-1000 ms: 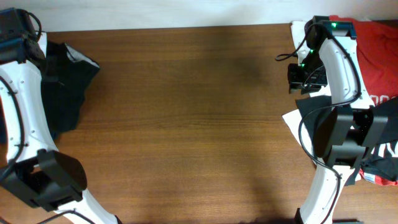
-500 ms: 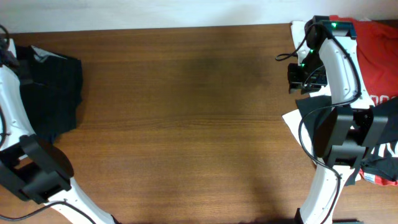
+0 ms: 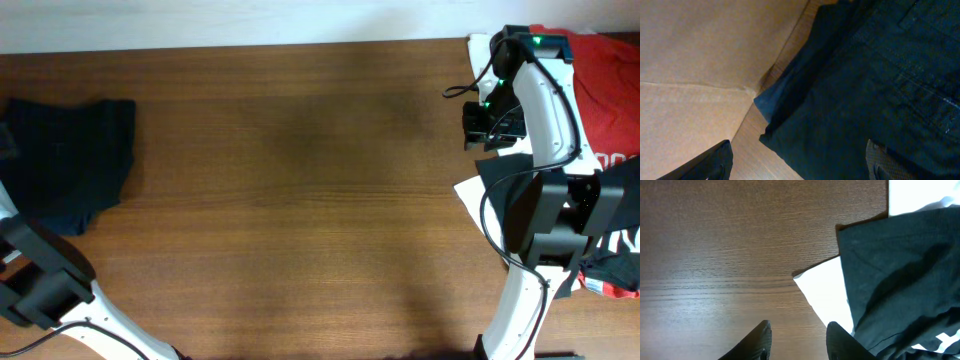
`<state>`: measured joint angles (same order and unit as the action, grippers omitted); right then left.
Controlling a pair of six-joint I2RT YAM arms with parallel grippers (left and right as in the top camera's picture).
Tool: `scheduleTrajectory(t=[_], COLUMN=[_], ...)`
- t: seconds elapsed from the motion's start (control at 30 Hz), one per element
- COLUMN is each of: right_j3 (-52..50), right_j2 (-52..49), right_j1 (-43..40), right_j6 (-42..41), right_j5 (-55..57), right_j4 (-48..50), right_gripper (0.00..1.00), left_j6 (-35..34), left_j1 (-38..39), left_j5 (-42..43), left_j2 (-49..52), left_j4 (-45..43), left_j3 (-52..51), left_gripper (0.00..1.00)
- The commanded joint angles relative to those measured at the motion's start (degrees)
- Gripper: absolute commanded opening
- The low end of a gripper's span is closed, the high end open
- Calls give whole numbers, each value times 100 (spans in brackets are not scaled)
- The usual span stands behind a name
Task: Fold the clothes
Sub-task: 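Place the shorts on the navy garment and open the left gripper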
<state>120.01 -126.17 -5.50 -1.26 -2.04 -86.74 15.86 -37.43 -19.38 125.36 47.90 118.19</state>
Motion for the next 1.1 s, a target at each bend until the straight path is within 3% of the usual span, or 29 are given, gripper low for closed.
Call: scheduleTrajectory(t=[0.0,0.07,0.17,0.27,0.3,0.47,0.57,0.77,0.93,1.07], right_j3=[109,109,109,107,107,107,107,-319,-1746,-3200], right_j2=[181,181,179,179,179,179,179,402,1388,2881], right_j1=[-11,-11,-11,-11,-11,-20,-15,81,92,98], right_j6=[37,37,37,37,35,37,39,35,105,105], right_j5=[-55,-63,-715,-2037,-2251,-1926,-1281,-1244,-321,-457], right_j4=[11,-7,-63,-74,-79,-595,-1064,-1062,-1056,-352], right_gripper=[47,56,89,99,99,99,99,99,98,99], left_j6=[-15,-15,-15,-15,-15,-557,-866,-1259,-1508,-1633], left_j1=[254,450,1088,1950,2214,3434,3626,3626,3657,3670], left_j5=[588,1305,2507,2610,2608,2605,2605,2605,2601,2494], left_j2=[42,42,42,42,42,42,42,42,-212,-1419], left_j4=[168,205,369,787,1010,2280,3263,4736,4885,4684], left_j3=[24,24,24,24,24,24,24,24,-334,-1744], left_gripper=[86,86,86,94,99,99,99,99,99,99])
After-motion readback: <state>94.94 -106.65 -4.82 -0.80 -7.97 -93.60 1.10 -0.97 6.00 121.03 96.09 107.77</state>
